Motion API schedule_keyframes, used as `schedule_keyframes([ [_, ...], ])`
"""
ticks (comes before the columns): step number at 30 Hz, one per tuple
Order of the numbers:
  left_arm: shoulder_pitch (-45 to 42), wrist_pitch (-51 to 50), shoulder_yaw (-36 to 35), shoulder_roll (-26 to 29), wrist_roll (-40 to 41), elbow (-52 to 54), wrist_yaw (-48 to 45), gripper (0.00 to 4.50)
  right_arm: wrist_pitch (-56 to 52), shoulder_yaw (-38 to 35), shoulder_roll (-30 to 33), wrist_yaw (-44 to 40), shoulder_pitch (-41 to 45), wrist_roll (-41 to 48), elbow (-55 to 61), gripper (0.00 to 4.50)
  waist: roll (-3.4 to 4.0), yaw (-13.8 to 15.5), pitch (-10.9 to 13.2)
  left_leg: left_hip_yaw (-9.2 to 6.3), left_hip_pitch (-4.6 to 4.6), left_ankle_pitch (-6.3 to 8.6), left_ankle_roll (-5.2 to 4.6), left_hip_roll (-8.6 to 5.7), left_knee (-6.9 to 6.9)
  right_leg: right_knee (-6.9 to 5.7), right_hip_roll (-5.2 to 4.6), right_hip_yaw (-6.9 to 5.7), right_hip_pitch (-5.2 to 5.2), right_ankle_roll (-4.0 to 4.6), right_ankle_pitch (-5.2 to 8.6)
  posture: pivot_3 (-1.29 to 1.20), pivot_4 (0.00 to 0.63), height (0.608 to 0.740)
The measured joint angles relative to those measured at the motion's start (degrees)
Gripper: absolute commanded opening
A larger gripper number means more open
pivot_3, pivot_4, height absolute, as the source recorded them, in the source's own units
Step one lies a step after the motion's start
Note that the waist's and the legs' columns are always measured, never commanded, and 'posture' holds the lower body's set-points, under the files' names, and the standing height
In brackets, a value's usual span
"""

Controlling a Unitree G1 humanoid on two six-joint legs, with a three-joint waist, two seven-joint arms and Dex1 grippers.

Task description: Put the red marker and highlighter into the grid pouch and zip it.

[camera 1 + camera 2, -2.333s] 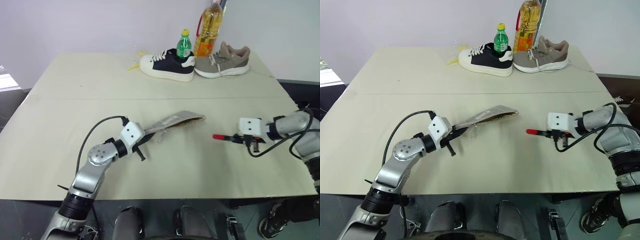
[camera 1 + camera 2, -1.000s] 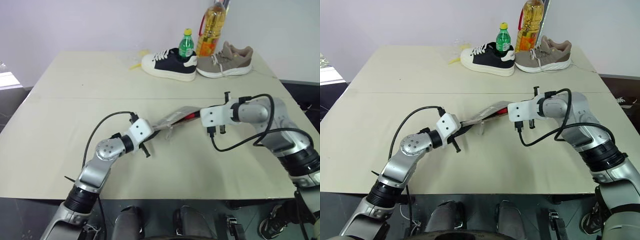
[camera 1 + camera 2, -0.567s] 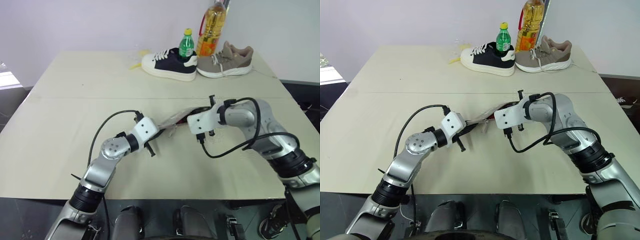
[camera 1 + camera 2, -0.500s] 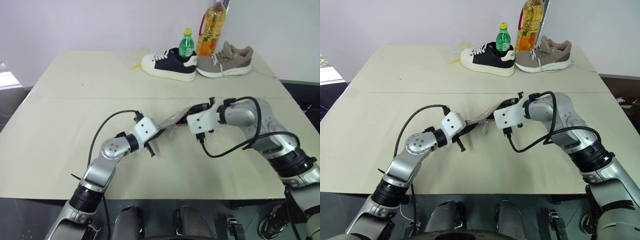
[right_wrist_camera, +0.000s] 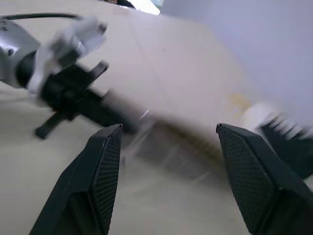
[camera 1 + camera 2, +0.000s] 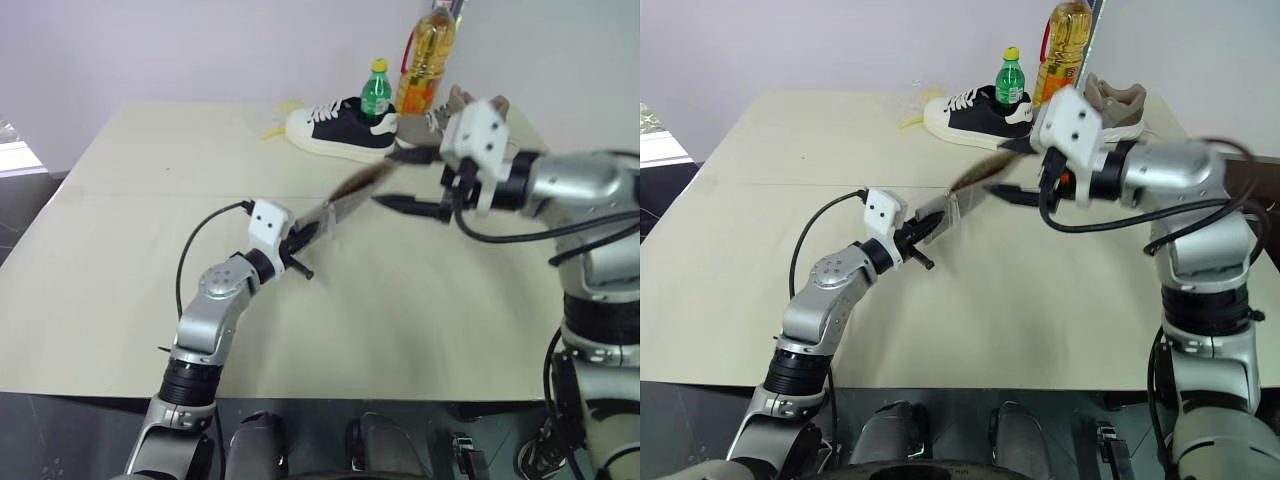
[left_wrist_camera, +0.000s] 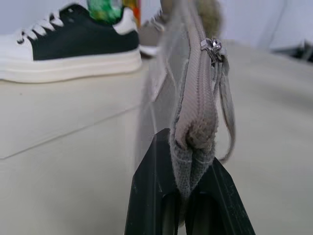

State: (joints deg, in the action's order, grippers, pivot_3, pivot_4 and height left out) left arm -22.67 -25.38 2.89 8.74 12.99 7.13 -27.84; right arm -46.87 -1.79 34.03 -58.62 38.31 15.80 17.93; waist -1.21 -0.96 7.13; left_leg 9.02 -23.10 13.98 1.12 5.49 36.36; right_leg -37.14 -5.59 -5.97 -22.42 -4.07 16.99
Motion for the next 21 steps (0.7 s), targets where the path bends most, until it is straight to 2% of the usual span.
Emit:
schedule_keyframes([
  [6, -0.61, -0.64, -0.17, -0.45, 1.42, 0.01, 0.56, 0.0, -10.61, 3.71, -12.9, 15.42, -0.27, 1.2, -1.06, 3.16, 0.08, 0.07, 0.03, 0.0, -0.09, -0.03, 0.05, 0.02, 0.01, -0.08, 0.09, -0.01, -0.12, 0.0, 0.0, 0.0, 0.15, 0.705],
  [12, -0.39, -0.72, -0.23, -0.34, 1.57, 0.14, 0.98, 0.0, -10.56, 6.04, -17.66, 22.81, 0.11, 0.97, -5.84, 3.16, 0.05, 0.23, 0.02, -0.01, -0.22, -0.03, 0.04, -0.05, 0.08, -0.03, 0.04, -0.01, -0.15, -0.01, 0.0, 0.0, 0.15, 0.705],
  [15, 0.02, -0.77, 0.0, -0.54, 1.75, 0.44, 1.31, 0.0, -10.29, 6.54, -18.7, 24.72, 0.11, 0.81, -7.47, 1.87, 0.05, 0.18, 0.02, -0.01, -0.23, -0.03, 0.04, -0.05, 0.07, -0.04, 0.05, -0.01, -0.17, -0.01, 0.0, 0.0, 0.15, 0.705],
  [18, 0.14, -0.81, 0.0, -0.41, 1.87, 0.72, 1.81, 0.0, -10.26, 6.17, -18.74, 25.56, 0.25, 1.31, -7.7, 0.27, 0.05, 0.13, 0.02, -0.02, -0.23, -0.03, 0.04, -0.05, 0.06, -0.03, 0.05, -0.01, -0.17, -0.01, 0.0, 0.0, 0.15, 0.705],
  [19, 0.27, -0.83, -0.01, -0.35, 2.0, 0.92, 1.88, 0.0, -10.24, 6.02, -18.71, 25.66, 0.39, 1.39, -7.84, 0.03, 0.05, 0.12, 0.02, -0.01, -0.23, -0.03, 0.04, -0.05, 0.06, -0.03, 0.05, -0.01, -0.17, -0.01, 0.0, 0.0, 0.15, 0.705],
  [21, 0.76, -0.82, 0.23, -0.06, 2.08, 1.45, 1.88, 0.0, -10.05, 5.94, -17.87, 25.88, 0.59, 1.37, -8.06, 0.03, 0.05, 0.1, 0.02, -0.02, -0.22, -0.03, 0.04, -0.04, 0.03, -0.03, 0.05, -0.01, -0.18, -0.01, 0.0, 0.0, 0.15, 0.705],
])
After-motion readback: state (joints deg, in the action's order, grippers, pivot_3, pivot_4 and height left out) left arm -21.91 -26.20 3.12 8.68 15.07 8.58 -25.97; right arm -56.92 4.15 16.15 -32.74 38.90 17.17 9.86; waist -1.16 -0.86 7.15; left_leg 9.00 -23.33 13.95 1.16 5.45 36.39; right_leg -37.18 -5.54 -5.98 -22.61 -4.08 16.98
